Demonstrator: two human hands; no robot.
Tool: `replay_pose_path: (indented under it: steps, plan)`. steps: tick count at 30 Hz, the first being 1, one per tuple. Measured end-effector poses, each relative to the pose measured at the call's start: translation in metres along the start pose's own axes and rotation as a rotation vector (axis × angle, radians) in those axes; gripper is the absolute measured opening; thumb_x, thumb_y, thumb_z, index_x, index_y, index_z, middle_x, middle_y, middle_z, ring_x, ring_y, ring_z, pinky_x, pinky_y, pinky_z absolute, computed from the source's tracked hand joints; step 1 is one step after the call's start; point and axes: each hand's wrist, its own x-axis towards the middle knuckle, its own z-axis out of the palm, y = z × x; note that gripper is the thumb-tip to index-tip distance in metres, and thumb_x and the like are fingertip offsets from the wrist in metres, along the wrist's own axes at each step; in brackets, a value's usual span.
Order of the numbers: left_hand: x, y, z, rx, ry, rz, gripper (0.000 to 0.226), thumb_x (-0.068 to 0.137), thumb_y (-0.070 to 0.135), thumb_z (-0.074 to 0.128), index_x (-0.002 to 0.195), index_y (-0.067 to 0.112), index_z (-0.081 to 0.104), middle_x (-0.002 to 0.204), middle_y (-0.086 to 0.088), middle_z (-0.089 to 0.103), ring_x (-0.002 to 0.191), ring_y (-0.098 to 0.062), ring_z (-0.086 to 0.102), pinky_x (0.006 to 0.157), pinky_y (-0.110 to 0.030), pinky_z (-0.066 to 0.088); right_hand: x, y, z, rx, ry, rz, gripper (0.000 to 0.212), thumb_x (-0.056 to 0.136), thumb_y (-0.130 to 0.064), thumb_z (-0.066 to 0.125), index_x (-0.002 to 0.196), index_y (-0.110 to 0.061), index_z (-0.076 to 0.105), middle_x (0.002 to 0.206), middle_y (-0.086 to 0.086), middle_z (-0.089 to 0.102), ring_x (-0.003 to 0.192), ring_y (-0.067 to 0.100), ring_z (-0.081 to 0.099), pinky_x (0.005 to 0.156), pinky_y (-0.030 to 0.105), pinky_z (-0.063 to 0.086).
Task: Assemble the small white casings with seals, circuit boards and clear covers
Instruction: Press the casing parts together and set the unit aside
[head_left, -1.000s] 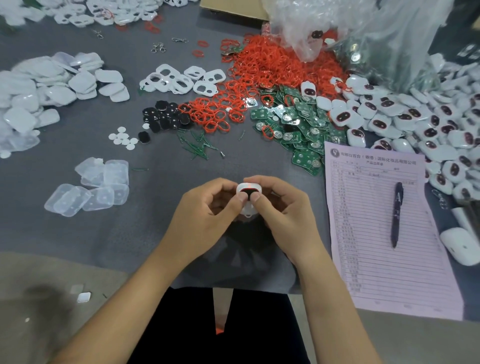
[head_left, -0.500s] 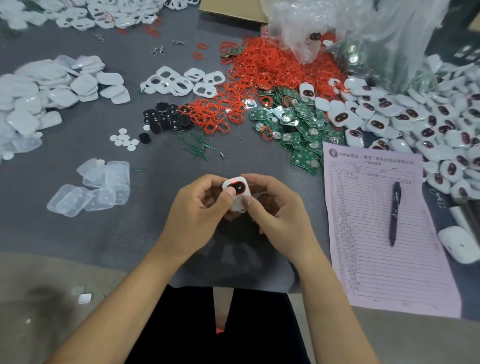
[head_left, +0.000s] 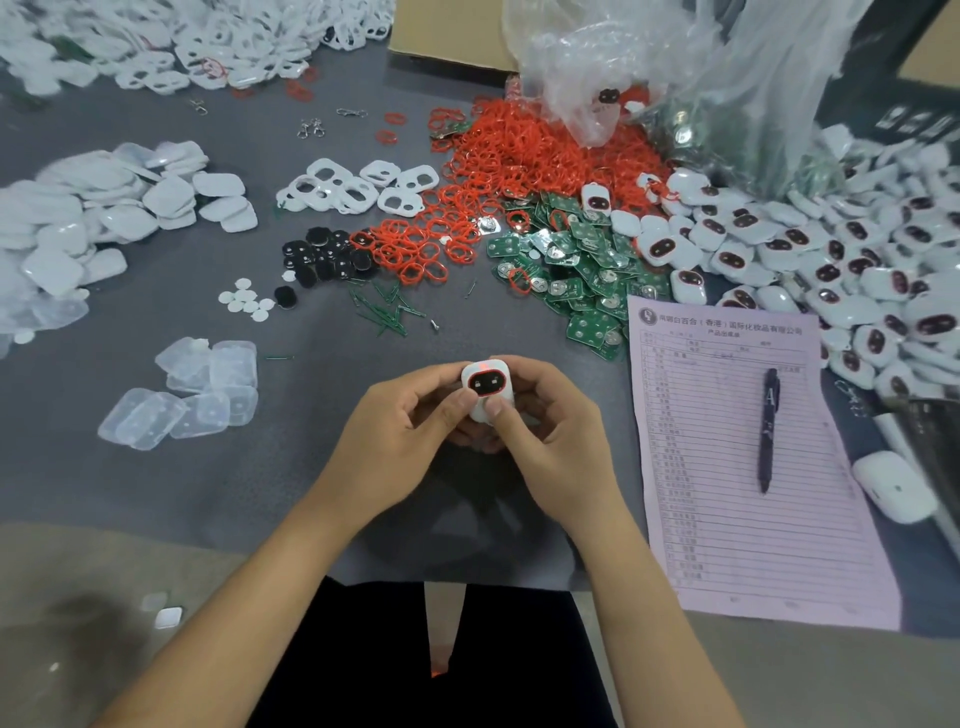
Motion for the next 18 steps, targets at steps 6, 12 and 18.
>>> replay_pose_path:
  steps: [6, 12, 18]
  plan:
    - [0.004, 0.012, 0.013, 0.020, 0.060, 0.042, 0.020, 0.100, 0.026, 0.065, 0.117, 0.027, 0.074, 0.106, 0.014, 0.078, 0.097, -0.005, 0.074, 0.084, -0.020, 0.057, -0.005, -0.007, -0.006, 0.003, 0.083, -0.005, 0.028, 0.098, -0.009, 0.068, 0.122, -0.022, 0.069, 0.111, -0.005, 0.076, 0.102, 0.013, 0.072, 0.087, 0.034, 0.060]
    - [0.017, 0.039, 0.054, -0.012, -0.061, 0.110, 0.013, 0.100, 0.031, 0.064, 0.107, 0.034, 0.075, 0.095, 0.016, 0.078, 0.083, 0.003, 0.071, 0.073, -0.009, 0.050, -0.026, -0.022, -0.045, 0.048, 0.245, 0.010, 0.022, 0.095, -0.026, 0.067, 0.117, -0.020, 0.066, 0.093, 0.004, 0.076, 0.076, 0.017, 0.071, 0.062, 0.037, 0.060]
    - [0.038, 0.047, 0.103, -0.087, -0.126, 0.079, 0.030, 0.105, 0.039, 0.050, 0.095, 0.037, 0.078, 0.087, 0.012, 0.077, 0.074, -0.001, 0.069, 0.066, -0.015, 0.051, -0.050, -0.036, -0.090, 0.280, 0.213, 0.210, 0.026, 0.099, -0.018, 0.068, 0.120, -0.010, 0.055, 0.074, 0.018, 0.063, 0.046, 0.015, 0.052, 0.047, 0.033, 0.047]
